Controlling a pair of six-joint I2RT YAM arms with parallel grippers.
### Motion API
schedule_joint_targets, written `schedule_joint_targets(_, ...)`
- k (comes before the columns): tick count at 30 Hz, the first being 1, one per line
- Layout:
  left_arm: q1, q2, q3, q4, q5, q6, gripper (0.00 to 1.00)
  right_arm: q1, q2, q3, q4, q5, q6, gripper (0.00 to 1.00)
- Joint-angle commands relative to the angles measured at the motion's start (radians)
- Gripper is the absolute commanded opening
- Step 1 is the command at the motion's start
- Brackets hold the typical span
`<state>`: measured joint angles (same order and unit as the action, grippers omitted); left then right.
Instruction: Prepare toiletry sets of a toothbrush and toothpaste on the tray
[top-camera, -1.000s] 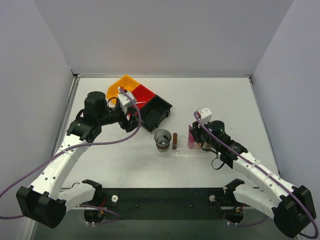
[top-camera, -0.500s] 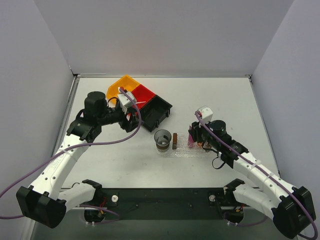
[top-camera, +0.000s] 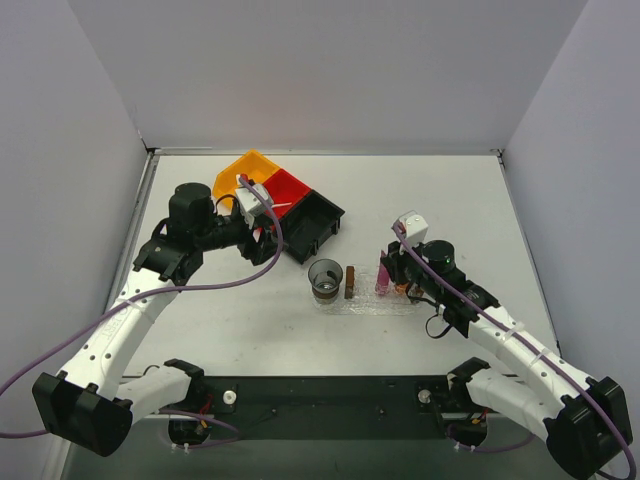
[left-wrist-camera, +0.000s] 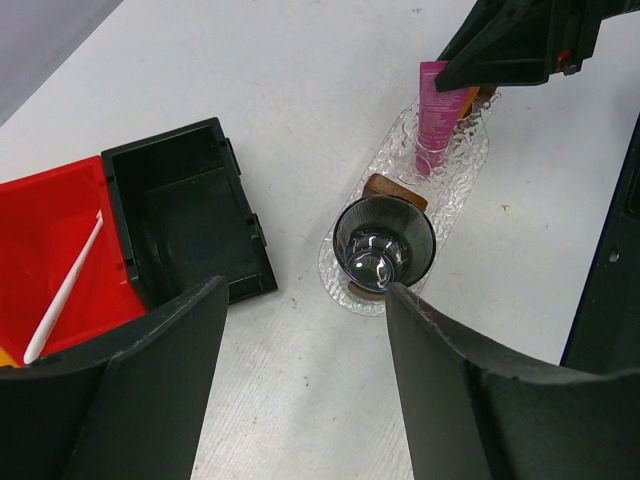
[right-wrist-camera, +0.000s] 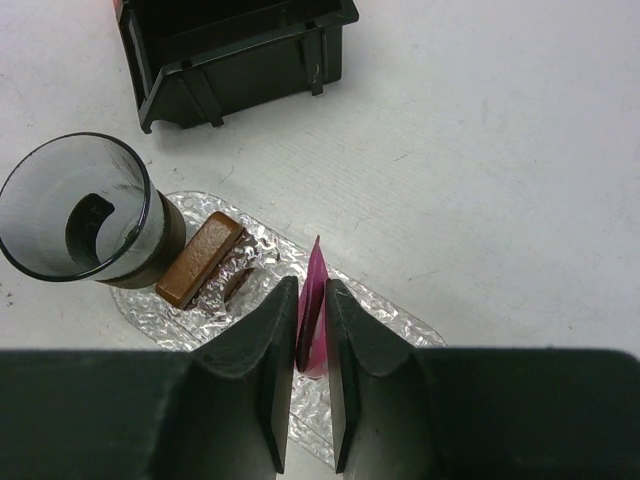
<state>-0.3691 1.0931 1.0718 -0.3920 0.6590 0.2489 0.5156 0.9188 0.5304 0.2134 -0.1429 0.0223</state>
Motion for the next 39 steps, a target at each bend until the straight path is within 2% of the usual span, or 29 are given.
schedule_joint_targets(1,0.007,-0.021,0.008,0.019,0.022,0.016,0.75,-0.008,-0.020,0.022,0.030,-0.017,-0.007,0.11)
schedule_joint_targets(9,0.007,-0.018,0.005,0.024,0.027,0.015,0.75,-0.011,-0.023,0.017,0.038,-0.021,-0.010,0.00)
schedule_joint_targets(39,0.007,-0.018,-0.003,0.021,0.031,0.018,0.75,-0.019,-0.023,-0.013,0.066,-0.060,-0.074,0.02)
